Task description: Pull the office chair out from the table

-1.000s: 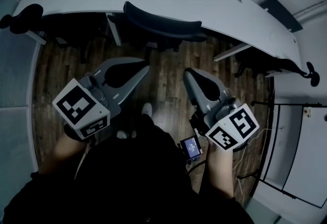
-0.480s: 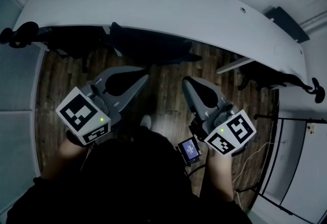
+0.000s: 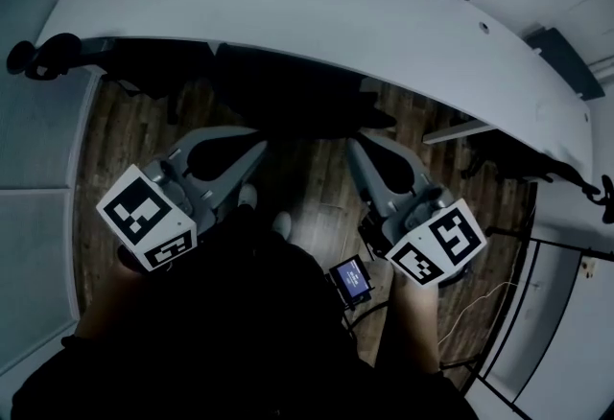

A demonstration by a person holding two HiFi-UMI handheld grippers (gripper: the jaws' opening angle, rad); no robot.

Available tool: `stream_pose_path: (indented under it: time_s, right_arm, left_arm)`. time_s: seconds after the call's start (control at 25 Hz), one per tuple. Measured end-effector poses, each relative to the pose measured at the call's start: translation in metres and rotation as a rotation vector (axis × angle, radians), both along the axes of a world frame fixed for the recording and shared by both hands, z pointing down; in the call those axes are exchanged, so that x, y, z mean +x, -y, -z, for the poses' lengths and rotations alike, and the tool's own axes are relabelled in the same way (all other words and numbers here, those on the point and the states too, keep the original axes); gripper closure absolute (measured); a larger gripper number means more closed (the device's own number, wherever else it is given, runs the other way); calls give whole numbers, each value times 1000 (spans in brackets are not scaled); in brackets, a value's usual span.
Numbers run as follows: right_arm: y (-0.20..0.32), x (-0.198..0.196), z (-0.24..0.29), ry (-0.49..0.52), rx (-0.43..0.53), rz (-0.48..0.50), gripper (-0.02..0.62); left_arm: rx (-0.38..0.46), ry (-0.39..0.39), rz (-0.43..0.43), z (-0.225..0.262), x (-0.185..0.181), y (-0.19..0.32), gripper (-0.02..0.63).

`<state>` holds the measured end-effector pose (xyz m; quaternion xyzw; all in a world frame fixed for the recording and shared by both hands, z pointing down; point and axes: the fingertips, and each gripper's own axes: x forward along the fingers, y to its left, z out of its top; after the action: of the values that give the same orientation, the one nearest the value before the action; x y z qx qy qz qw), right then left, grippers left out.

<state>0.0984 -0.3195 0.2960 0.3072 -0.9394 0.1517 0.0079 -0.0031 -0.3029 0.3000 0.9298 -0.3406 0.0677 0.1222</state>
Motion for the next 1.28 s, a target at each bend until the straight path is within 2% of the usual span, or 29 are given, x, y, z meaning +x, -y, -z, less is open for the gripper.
stream_pose_path:
  time_s: [0.16, 0.36, 0.48, 0.64, 0.76, 0.88, 1.04, 1.2, 1.28]
  right_arm:
    - [9, 0, 12, -8, 32, -27, 594]
    - [23, 29, 40, -8, 82, -135, 594]
    - [28, 33, 46, -27, 97, -151, 594]
    - [32, 27, 54, -51, 114, -162, 594]
    - [35, 12, 57, -77, 117, -150, 594]
    - [40, -1, 54, -128, 121, -123, 594]
    - [47, -6, 47, -193, 122, -104, 594]
    - [45, -17, 39, -230, 123, -62, 594]
    - [41, -29, 36, -248, 135, -10, 594]
  left_arm:
    - [22, -2, -34, 6, 0, 16, 603]
    - [90, -7, -111, 25, 17, 39, 603]
    - [95, -40, -135, 30, 18, 47, 603]
    - [107, -14, -196, 29, 16, 51, 603]
    - [117, 14, -244, 30, 6, 53, 603]
    - [154, 83, -310, 30, 3, 54, 603]
    - [186, 101, -429, 28, 9, 45, 603]
    - [204, 171, -456, 13, 6, 45, 603]
    - [226, 204, -475, 9, 2, 46, 603]
